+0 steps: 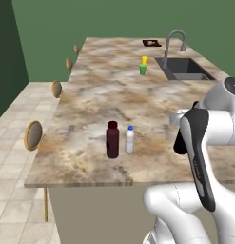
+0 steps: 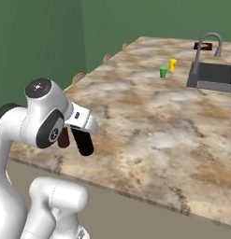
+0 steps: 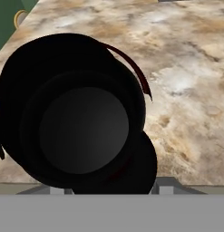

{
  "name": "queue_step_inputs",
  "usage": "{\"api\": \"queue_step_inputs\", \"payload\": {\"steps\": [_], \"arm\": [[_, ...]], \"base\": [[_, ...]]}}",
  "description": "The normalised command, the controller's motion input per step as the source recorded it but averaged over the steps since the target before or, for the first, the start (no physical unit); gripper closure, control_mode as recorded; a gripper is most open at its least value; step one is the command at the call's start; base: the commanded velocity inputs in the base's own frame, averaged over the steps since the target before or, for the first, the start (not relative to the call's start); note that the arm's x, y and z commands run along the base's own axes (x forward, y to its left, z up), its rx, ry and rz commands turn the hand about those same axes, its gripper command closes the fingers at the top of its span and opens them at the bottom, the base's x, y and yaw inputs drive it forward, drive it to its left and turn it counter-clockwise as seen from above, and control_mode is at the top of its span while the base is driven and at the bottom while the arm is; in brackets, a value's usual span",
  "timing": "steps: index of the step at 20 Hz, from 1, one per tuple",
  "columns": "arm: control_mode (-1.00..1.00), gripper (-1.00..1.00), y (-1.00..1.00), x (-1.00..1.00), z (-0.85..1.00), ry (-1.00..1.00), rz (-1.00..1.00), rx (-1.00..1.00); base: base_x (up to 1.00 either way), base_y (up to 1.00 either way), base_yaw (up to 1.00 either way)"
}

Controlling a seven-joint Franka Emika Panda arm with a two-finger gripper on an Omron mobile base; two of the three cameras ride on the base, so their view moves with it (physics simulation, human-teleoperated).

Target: Place the drinks on the dining counter in a tight cluster.

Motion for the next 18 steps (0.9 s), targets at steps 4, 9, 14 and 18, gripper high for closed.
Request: {"api": "queue_step_inputs", "payload": {"steps": [4, 9, 14, 18], "arm": [[1.00, 1.00, 0.00, 0.00, 0.00, 0.00, 0.00, 0.00], [1.00, 1.00, 0.00, 0.00, 0.00, 0.00, 0.00, 0.00], [1.00, 1.00, 0.00, 0.00, 0.00, 0.00, 0.00, 0.00], [-1.00, 1.00, 0.00, 0.00, 0.00, 0.00, 0.00, 0.00]], "base": [[0.16, 0.14, -0.05], [0.17, 0.06, -0.08], [0.00, 0.00, 0.00], [0.00, 0.00, 0.00]]}}
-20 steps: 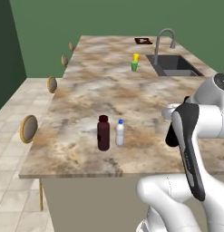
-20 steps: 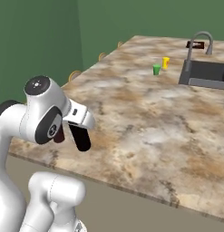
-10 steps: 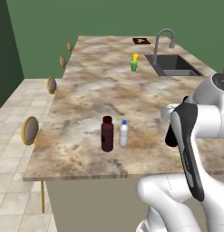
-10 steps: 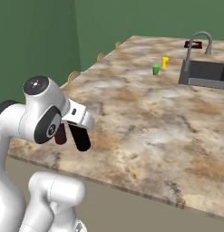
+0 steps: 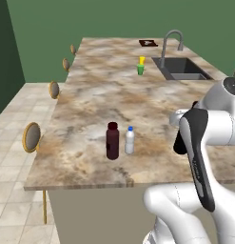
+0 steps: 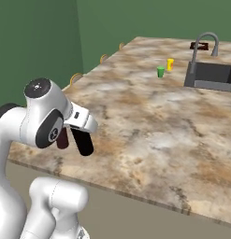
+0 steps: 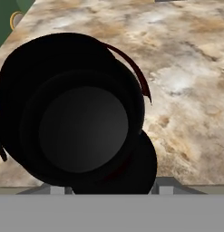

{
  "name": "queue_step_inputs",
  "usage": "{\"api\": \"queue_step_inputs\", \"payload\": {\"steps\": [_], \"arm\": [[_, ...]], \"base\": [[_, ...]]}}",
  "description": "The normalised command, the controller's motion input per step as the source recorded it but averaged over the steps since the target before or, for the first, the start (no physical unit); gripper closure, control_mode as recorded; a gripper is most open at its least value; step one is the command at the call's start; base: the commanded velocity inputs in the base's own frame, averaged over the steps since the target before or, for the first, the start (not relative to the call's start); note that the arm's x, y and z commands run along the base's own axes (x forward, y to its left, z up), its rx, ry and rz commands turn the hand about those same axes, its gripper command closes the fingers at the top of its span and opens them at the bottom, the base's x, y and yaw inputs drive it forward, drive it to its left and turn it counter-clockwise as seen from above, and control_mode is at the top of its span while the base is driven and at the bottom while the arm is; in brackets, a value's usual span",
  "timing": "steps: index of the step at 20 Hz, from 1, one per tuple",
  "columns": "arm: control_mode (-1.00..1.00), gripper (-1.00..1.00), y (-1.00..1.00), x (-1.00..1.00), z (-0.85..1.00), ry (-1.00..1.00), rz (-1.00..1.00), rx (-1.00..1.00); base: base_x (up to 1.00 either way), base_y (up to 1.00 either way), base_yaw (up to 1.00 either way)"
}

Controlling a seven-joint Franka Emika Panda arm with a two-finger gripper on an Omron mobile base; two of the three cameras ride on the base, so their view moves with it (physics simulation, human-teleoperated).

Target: Place the drinks on the dining counter in a tight cluster.

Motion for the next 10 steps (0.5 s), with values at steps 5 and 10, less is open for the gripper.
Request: {"api": "queue_step_inputs", "payload": {"steps": [5, 10], "arm": [[-1.00, 1.00, 0.02, 0.37, 0.00, 0.00, 0.12, 0.00], [-1.00, 1.00, -0.02, 0.65, -0.17, -0.07, 0.48, 0.00]], "base": [[0.00, 0.00, 0.00], [0.00, 0.00, 0.00]]}}
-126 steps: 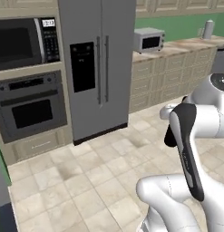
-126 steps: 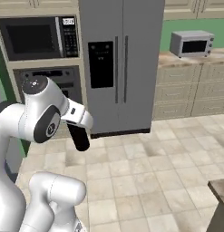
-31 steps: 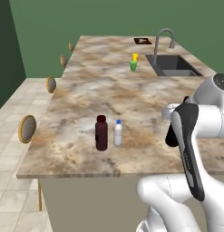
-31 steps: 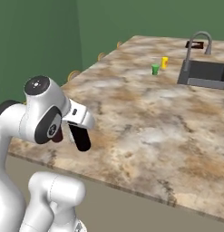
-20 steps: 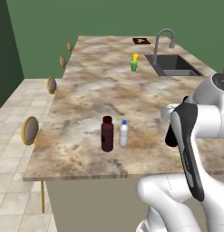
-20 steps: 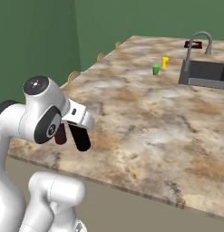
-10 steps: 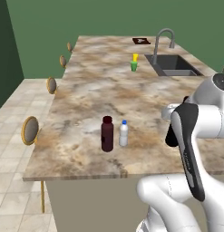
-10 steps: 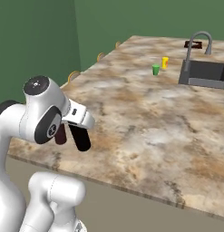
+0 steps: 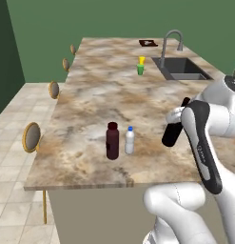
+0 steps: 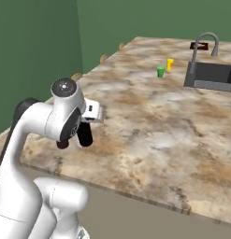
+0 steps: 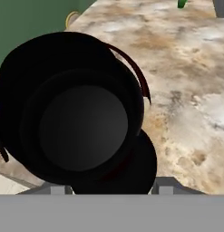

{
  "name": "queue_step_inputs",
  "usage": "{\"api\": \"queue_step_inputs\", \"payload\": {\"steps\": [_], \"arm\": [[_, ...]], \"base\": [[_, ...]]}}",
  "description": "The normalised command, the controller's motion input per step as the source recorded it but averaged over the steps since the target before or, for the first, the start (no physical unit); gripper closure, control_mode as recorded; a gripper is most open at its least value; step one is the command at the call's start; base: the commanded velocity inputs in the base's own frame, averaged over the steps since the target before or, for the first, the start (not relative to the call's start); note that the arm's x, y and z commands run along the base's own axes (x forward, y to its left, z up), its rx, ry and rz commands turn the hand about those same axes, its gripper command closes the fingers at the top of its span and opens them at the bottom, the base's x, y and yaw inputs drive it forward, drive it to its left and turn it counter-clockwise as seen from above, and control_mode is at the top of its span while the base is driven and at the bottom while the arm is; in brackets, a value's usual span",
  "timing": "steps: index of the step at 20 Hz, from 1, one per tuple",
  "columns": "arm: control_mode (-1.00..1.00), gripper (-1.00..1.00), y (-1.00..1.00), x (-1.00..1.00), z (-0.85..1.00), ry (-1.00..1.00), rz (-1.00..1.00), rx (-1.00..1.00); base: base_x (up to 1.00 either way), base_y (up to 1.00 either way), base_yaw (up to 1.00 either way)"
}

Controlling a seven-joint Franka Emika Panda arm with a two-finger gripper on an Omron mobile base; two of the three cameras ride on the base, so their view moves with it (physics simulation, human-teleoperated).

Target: Place the drinks on the dining counter in a tight cluster.

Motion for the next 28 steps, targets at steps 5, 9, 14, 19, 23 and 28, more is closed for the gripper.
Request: {"api": "queue_step_inputs", "payload": {"steps": [5, 9, 14, 19, 23, 28], "arm": [[-1.00, 1.00, 0.00, 0.33, -0.32, -0.17, 0.49, -0.02], [-1.00, 1.00, 0.00, 0.33, -0.25, -0.04, 0.28, -0.03], [-1.00, 1.00, 0.00, 0.57, -0.02, 0.02, 0.12, -0.07], [-1.00, 1.00, 0.00, 0.11, 0.01, 0.09, 0.04, -0.11], [-1.00, 1.00, 0.00, 0.24, -0.11, 0.09, 0.04, -0.13], [-1.00, 1.00, 0.00, 0.07, -0.42, -0.01, 0.01, -0.07]], "base": [[0.00, 0.00, 0.00], [0.00, 0.00, 0.00], [0.00, 0.00, 0.00], [0.00, 0.00, 0.00], [0.00, 0.00, 0.00], [0.00, 0.00, 0.00]]}}
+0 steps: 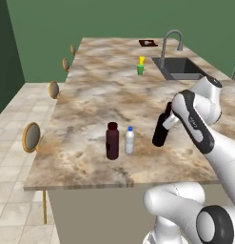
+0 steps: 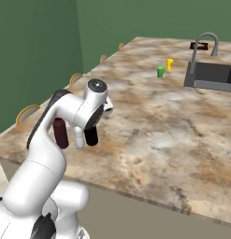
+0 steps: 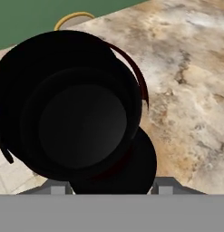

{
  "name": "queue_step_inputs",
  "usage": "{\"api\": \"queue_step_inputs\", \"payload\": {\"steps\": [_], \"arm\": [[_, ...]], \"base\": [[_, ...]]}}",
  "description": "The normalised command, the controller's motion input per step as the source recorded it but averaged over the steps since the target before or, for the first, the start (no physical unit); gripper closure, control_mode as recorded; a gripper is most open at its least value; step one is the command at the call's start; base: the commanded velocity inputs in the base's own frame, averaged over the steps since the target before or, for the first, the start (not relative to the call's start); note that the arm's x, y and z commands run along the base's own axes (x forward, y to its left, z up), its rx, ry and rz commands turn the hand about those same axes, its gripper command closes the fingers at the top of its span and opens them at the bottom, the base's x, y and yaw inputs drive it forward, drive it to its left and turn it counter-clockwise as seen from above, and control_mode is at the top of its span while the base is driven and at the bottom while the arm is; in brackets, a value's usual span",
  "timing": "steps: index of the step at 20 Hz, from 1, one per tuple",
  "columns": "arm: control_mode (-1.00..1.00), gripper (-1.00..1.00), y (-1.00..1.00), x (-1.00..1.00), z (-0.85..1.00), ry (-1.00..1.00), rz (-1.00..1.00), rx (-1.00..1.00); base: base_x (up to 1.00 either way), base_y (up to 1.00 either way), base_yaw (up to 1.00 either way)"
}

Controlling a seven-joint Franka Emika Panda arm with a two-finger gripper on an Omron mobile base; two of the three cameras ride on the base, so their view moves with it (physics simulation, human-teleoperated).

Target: Place the drinks on the dining counter in a tight cluster.

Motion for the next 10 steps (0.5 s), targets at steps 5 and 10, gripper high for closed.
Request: {"api": "queue_step_inputs", "payload": {"steps": [5, 10], "arm": [[-1.00, 1.00, 0.01, 0.16, -0.35, 0.00, 0.01, -0.06], [-1.00, 1.00, 0.09, 0.20, -0.15, 0.00, 0.00, -0.05]], "base": [[0.00, 0.00, 0.00], [0.00, 0.00, 0.00]]}}
